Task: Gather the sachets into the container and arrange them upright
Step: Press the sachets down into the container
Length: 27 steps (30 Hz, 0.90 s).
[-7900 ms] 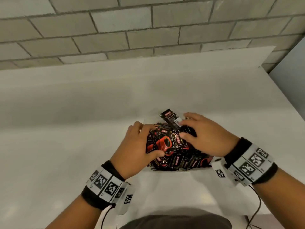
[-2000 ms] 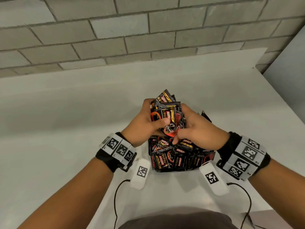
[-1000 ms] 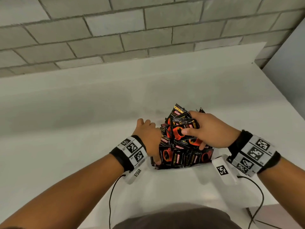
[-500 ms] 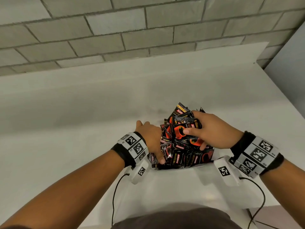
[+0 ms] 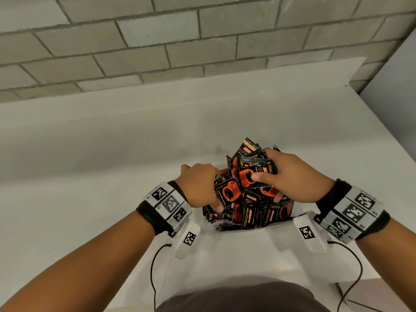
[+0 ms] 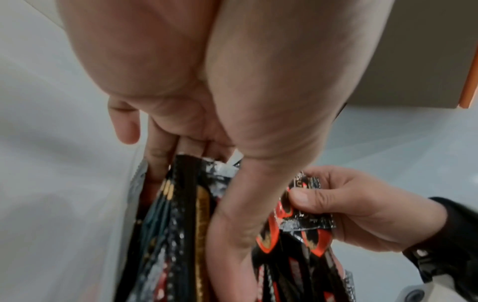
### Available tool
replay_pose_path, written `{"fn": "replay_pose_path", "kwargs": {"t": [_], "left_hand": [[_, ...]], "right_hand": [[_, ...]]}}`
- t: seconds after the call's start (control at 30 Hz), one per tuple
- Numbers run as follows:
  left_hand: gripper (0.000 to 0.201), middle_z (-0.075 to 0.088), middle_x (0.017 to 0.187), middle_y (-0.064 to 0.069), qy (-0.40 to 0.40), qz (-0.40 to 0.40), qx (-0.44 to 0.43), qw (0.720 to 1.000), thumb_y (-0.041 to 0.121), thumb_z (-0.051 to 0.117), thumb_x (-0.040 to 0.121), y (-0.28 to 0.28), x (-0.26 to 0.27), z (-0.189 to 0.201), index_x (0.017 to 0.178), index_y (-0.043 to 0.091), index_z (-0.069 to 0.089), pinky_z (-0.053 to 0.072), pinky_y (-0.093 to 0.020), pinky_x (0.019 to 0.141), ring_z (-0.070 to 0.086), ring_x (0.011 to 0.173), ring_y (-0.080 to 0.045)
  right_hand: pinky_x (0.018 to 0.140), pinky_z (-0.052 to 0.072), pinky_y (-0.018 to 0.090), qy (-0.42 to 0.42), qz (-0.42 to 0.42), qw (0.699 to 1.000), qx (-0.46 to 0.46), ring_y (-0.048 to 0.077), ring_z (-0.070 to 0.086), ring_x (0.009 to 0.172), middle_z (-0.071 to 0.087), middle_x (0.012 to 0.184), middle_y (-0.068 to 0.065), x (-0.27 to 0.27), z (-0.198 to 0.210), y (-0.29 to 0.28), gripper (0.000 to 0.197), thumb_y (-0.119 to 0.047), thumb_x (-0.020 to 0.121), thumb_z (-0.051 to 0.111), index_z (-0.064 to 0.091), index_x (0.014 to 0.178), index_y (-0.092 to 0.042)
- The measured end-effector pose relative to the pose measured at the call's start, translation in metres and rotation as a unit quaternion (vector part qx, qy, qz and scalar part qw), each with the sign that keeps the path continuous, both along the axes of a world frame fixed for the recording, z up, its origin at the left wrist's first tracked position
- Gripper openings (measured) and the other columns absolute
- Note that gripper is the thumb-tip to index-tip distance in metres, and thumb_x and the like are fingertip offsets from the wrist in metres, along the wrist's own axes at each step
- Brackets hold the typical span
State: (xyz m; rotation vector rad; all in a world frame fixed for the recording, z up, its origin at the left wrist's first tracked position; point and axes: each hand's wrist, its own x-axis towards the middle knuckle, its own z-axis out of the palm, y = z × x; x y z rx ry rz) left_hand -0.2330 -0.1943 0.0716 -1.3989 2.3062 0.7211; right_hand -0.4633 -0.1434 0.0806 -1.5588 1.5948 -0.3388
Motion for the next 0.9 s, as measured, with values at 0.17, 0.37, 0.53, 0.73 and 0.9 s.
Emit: {"fn": "replay_pose_path", "kwargs": {"t": [0.17,0.37,0.53,0.73,0.9], "left_hand": [[0.048,0.069,0.101,0.006,0.106,0.036,0.014,0.994,0.032,0.089,0.073,0.003,0.015,-0.001,0.114,0.026,0.065,0.045,-0.037,0.091,0.064,0.102,-0.022],[0.031,0.073,0.098,0.010,0.221,0.078,0.031,0.972,0.024,0.084,0.081,-0.002,0.036,0.002,0.106,0.029,0.065,0.055,-0.042,0.091,0.069,0.094,-0.012],[0.046,0.075,0.115,0.005,0.382,0.150,0.068,0.910,0.015,0.085,0.082,-0.009,0.042,0.010,0.123,0.019,0.066,0.054,-0.037,0.101,0.070,0.109,-0.009],[0.055,0.074,0.122,-0.007,0.508,0.233,0.094,0.824,0.013,0.082,0.083,-0.014,0.035,0.015,0.133,0.012,0.059,0.060,-0.041,0.092,0.071,0.112,-0.023],[0.052,0.068,0.129,-0.012,0.546,0.271,0.131,0.782,0.004,0.068,0.094,-0.016,0.029,0.019,0.140,0.016,0.047,0.063,-0.054,0.076,0.072,0.108,-0.034]], "right_hand": [[0.054,0.059,0.052,-0.005,-0.006,1.000,-0.004,0.026,0.072,0.057,0.066,0.109,0.007,-0.003,-0.003,0.001,0.037,-0.043,0.094,0.065,0.050,0.122,-0.023],[0.054,0.061,0.050,-0.047,-0.025,0.998,-0.013,0.032,0.073,0.072,0.066,0.115,-0.003,-0.003,-0.007,0.001,0.044,-0.045,0.091,0.069,0.052,0.130,-0.033],[0.051,0.060,0.051,-0.116,-0.094,0.988,-0.027,0.034,0.074,0.073,0.061,0.124,-0.017,-0.001,0.004,0.002,0.048,-0.036,0.091,0.071,0.053,0.135,-0.033],[0.060,0.063,0.042,-0.186,-0.140,0.969,-0.084,0.015,0.074,0.092,0.066,0.123,-0.014,-0.001,0.017,0.001,0.045,-0.031,0.090,0.071,0.058,0.133,-0.028],[0.103,0.051,0.037,-0.209,-0.153,0.949,-0.179,0.006,0.066,0.113,0.071,0.121,-0.011,-0.008,0.030,0.000,0.044,-0.034,0.088,0.070,0.062,0.130,-0.024]]}}
